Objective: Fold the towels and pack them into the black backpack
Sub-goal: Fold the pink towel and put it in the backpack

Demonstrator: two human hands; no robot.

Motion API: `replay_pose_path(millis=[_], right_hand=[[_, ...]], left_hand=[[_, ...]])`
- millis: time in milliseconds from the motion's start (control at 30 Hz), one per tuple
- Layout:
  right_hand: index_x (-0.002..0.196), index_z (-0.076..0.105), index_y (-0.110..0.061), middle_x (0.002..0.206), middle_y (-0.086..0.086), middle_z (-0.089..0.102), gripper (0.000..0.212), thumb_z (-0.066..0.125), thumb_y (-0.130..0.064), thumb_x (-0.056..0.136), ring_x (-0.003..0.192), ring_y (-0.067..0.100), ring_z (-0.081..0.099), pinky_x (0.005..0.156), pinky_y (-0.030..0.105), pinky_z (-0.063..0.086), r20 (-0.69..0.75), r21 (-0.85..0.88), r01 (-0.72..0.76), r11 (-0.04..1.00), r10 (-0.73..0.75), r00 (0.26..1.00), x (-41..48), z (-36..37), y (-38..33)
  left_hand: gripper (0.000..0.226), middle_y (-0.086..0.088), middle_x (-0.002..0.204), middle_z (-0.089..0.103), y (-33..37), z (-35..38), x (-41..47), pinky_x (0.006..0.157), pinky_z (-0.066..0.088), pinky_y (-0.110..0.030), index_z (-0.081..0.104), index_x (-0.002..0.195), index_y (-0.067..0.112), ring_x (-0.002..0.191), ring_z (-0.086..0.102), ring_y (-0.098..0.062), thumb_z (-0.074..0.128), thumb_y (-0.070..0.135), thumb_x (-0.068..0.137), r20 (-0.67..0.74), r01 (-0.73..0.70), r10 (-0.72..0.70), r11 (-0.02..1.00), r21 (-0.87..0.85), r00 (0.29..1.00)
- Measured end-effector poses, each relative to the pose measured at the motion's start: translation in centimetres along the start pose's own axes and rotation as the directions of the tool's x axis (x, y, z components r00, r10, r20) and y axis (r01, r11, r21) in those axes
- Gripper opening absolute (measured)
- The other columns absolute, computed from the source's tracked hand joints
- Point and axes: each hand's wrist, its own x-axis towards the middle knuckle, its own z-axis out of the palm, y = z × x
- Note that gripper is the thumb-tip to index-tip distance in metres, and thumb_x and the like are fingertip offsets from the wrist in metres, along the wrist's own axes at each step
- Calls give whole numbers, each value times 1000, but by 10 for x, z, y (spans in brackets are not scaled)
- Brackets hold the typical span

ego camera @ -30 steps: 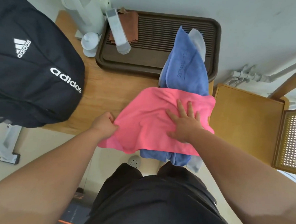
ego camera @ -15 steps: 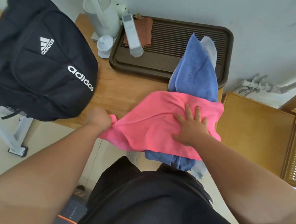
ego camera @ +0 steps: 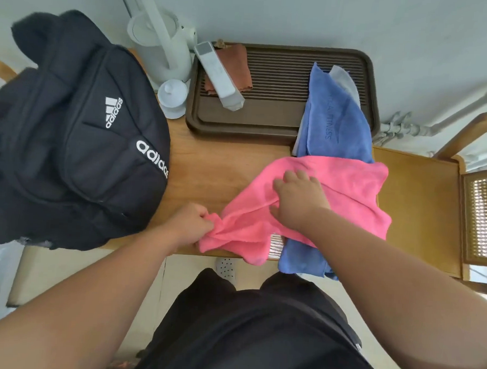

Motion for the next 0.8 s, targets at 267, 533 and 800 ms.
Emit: replay_pose_path(millis=[267,533,800], right_hand=[[144,45,-31,143,4,46,89,68,-73,69,128,30,45,103,45,42,354,50,179,983,-185,917,-23,33,-55],[139,52,-32,123,-4,68,69,61,-60,77,105,17,63,88,32,49,53,782,-118,612,123,991,-33,13,-68],[83,65,-25,70,-13,59,25,52,-5,91,69,11,55,71,36,47,-70,900,-89,426,342,937,-32,-10,-38]], left_hand=[[15,-10,82,74,-24,-10,-1,76,60,-41,69,85,6,76,72,-27,57,16,86,152,26,-17,998,-59,988],[20,-15,81,74,44,-14,-6,63,58,-33,66,82,8,69,72,-23,52,1,95,233,-25,253,726,-687,939],[56,4,103,67,33,-1,13,80,45,-29,63,101,23,92,61,-12,76,66,66,24,-202,245,848,-490,969]])
